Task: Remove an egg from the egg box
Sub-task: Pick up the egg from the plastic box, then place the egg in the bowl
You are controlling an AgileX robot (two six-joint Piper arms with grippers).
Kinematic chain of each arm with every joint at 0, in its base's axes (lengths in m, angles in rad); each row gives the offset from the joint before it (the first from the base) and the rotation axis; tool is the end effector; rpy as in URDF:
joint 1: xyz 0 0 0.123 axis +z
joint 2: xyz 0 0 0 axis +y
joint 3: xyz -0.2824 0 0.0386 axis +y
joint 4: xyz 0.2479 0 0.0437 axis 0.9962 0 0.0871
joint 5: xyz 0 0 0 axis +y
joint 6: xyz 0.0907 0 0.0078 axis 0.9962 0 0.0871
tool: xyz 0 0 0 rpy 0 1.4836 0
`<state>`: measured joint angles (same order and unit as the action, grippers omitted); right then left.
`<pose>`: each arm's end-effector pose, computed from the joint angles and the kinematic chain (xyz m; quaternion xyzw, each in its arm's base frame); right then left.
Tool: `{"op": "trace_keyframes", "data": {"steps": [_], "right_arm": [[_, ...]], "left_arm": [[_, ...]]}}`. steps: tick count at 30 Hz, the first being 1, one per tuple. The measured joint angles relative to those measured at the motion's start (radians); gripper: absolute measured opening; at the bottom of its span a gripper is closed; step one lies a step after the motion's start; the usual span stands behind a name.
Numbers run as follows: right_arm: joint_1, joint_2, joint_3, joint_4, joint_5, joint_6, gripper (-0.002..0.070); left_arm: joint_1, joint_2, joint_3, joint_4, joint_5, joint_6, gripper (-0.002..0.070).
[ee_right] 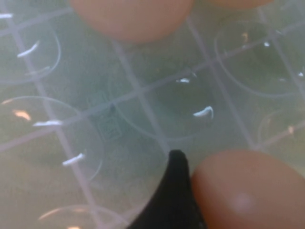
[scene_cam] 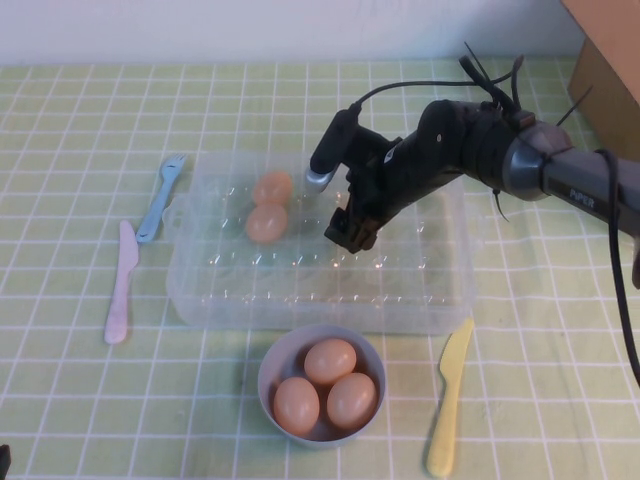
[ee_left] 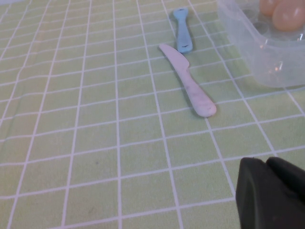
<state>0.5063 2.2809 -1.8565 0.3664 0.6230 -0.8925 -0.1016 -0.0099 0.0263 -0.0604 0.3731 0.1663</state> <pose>0.4372 0.2643 0.1784 -0.5202 0.7879 0.0864 0.3180 0.0522 -0.0073 0.1713 0.0915 0.8001 -0.0064 0.5928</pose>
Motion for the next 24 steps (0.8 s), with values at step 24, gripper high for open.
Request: {"op": "trace_keyframes", "data": {"steps": [24], "right_arm": [[0.031, -0.234, 0.013, -0.013, 0.353, 0.351, 0.0401]], "left_arm": [[0.000, 0.000, 0.000, 0.000, 0.000, 0.000, -0.0003]]}}
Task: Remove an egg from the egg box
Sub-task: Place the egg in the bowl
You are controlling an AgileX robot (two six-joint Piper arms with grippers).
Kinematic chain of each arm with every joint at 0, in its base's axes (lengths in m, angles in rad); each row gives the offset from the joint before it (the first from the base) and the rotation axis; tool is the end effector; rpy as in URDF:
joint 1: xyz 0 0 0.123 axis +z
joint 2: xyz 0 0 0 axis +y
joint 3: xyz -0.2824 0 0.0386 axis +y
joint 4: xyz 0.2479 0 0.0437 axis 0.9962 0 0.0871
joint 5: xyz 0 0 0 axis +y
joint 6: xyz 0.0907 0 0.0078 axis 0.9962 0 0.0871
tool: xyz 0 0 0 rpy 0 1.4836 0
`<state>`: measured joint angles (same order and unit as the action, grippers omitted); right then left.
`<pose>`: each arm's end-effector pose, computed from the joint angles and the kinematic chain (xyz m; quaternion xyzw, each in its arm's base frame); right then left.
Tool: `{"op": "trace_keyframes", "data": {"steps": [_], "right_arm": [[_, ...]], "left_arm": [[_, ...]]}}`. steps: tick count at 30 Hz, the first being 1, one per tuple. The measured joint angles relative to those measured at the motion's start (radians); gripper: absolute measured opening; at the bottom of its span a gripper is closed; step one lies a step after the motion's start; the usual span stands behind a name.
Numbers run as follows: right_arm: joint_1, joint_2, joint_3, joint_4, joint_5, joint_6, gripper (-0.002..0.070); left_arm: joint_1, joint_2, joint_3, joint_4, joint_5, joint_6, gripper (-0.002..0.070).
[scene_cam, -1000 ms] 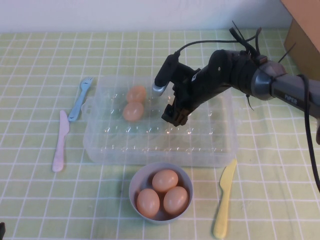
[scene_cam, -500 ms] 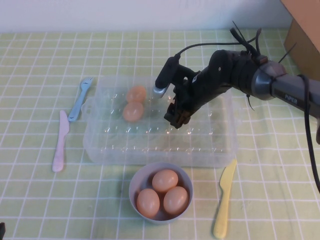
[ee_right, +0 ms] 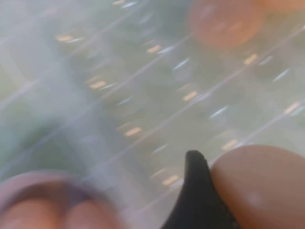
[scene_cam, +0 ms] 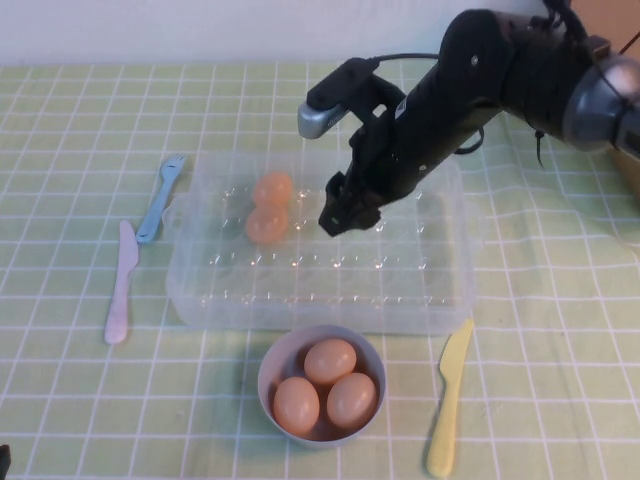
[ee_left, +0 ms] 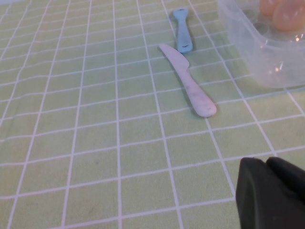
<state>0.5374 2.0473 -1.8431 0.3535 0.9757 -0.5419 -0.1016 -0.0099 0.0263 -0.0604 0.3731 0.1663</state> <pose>0.3799 0.2568 0.2725 -0.4389 0.8520 0.1643 0.2335 0.0522 -0.0073 0.1713 0.0915 0.8001 -0.0064 0.5928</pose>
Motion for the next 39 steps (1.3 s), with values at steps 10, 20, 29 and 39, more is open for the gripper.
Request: {"op": "trace_keyframes", "data": {"steps": [10, 20, 29, 39], "right_arm": [[0.136, -0.242, 0.315, 0.000, 0.083, 0.229, 0.0400], [0.242, -0.245, 0.405, 0.014, 0.048, 0.248, 0.0400], [0.244, -0.172, 0.407, 0.016, -0.009, 0.252, 0.0400], [0.252, -0.152, 0.411, 0.020, -0.016, 0.270, 0.0548]], "left_arm": [[0.000, 0.000, 0.000, 0.000, 0.000, 0.000, -0.0003], [0.000, 0.000, 0.000, 0.000, 0.000, 0.000, -0.0003], [0.000, 0.000, 0.000, 0.000, 0.000, 0.000, -0.0003], [0.000, 0.000, 0.000, 0.000, 0.000, 0.000, -0.0003]]}}
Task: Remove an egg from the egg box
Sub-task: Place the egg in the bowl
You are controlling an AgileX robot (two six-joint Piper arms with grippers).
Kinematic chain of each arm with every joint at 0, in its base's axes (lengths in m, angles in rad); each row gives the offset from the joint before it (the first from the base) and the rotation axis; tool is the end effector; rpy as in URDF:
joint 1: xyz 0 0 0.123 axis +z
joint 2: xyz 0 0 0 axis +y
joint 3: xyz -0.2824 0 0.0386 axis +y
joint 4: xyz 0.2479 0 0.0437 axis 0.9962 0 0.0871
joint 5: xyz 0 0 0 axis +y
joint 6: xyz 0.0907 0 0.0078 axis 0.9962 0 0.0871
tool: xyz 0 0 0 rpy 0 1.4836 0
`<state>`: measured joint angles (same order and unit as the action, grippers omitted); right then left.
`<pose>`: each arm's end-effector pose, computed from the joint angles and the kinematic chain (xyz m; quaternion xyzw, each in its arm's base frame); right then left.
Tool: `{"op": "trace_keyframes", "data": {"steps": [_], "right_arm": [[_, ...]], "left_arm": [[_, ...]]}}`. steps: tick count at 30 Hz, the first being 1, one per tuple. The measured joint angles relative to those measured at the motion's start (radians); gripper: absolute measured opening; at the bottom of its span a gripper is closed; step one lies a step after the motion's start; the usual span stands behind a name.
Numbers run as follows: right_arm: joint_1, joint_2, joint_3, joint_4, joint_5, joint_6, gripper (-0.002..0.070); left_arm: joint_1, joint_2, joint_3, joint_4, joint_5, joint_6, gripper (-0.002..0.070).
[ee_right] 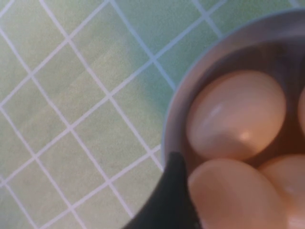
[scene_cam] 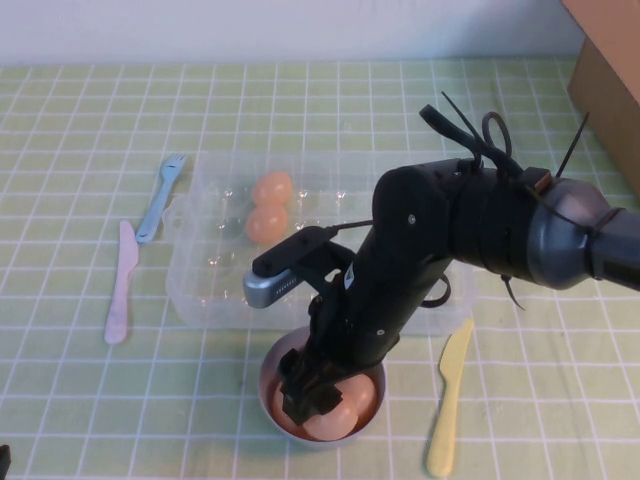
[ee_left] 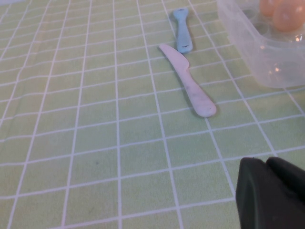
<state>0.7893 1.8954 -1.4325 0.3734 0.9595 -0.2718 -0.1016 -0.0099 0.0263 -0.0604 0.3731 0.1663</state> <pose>0.2561 0.2967 0.2230 -0.4179 0.8862 0.1876 0.0698 0.0522 -0.0073 0.1713 0.0915 0.8001 -0.0064 0.5928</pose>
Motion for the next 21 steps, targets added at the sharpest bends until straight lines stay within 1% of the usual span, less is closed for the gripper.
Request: {"op": "trace_keyframes", "data": {"steps": [4, 10, 12, 15, 17, 20, 21], "right_arm": [[0.000, -0.002, 0.000, 0.000, -0.002, 0.009, 0.0585], [0.000, -0.075, 0.000, -0.015, 0.002, 0.012, 0.0590], [0.000, -0.109, 0.000, -0.018, 0.012, 0.014, 0.0575], [0.000, -0.157, 0.000, -0.020, 0.040, 0.029, 0.0519], [0.000, -0.184, 0.000, -0.027, 0.064, 0.055, 0.0448], [0.000, -0.225, 0.014, -0.049, 0.087, 0.092, 0.0310], [0.000, -0.244, 0.029, -0.056, 0.089, 0.099, 0.0254]], "left_arm": [[0.000, 0.000, 0.000, 0.000, 0.000, 0.000, -0.0003], [0.000, 0.000, 0.000, 0.000, 0.000, 0.000, -0.0003], [0.000, 0.000, 0.000, 0.000, 0.000, 0.000, -0.0003], [0.000, 0.000, 0.000, 0.000, 0.000, 0.000, -0.0003], [0.000, 0.000, 0.000, 0.000, 0.000, 0.000, -0.0003], [0.000, 0.000, 0.000, 0.000, 0.000, 0.000, -0.0003], [0.000, 0.000, 0.000, 0.000, 0.000, 0.000, -0.0003]]}}
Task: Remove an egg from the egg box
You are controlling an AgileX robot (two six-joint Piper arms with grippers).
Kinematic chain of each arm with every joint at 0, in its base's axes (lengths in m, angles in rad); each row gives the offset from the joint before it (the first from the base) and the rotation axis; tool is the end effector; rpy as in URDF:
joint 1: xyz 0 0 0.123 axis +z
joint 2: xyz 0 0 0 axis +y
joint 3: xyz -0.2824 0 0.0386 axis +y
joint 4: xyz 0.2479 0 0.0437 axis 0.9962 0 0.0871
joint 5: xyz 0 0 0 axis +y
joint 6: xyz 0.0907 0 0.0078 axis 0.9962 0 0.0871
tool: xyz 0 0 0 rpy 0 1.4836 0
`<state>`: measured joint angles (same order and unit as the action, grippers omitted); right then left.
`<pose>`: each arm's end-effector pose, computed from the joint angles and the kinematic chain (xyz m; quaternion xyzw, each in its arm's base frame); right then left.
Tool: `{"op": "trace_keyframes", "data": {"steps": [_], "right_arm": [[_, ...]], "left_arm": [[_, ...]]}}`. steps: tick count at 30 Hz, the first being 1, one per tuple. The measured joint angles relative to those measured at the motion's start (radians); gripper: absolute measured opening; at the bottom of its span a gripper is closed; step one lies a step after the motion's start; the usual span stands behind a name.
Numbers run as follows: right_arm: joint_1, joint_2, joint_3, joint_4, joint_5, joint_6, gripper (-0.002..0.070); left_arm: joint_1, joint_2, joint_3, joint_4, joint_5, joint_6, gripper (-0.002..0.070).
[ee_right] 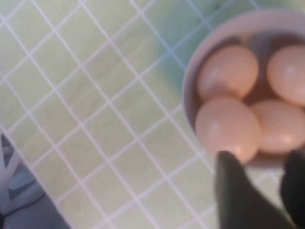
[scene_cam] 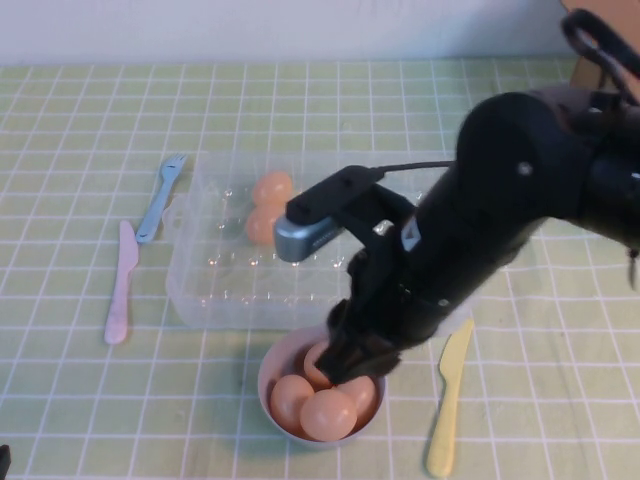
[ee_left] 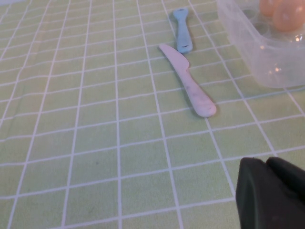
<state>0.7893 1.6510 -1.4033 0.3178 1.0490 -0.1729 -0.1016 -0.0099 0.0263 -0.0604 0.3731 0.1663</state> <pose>0.2254 0.2622 0.3017 -0.4026 0.8856 0.1959 0.1238 0.0522 -0.0073 0.1713 0.0915 0.8001 -0.0064 0.5928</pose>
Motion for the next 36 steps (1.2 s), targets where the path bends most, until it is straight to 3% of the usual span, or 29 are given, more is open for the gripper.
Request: {"op": "trace_keyframes", "data": {"steps": [3, 7, 15, 27, 36], "right_arm": [[0.000, -0.079, 0.084, -0.007, -0.008, 0.008, 0.0087], [0.000, -0.202, 0.234, -0.016, -0.022, 0.011, 0.0004], [0.000, -0.538, 0.466, -0.069, -0.044, 0.031, -0.0014], [0.000, -1.033, 0.633, -0.142, -0.067, 0.121, -0.0015], [0.000, -1.171, 0.730, -0.206, -0.064, 0.121, -0.0016]], "left_arm": [[0.000, 0.000, 0.000, 0.000, 0.000, 0.000, -0.0003], [0.000, 0.000, 0.000, 0.000, 0.000, 0.000, -0.0003], [0.000, 0.000, 0.000, 0.000, 0.000, 0.000, -0.0003], [0.000, 0.000, 0.000, 0.000, 0.000, 0.000, -0.0003], [0.000, 0.000, 0.000, 0.000, 0.000, 0.000, -0.0003]]}}
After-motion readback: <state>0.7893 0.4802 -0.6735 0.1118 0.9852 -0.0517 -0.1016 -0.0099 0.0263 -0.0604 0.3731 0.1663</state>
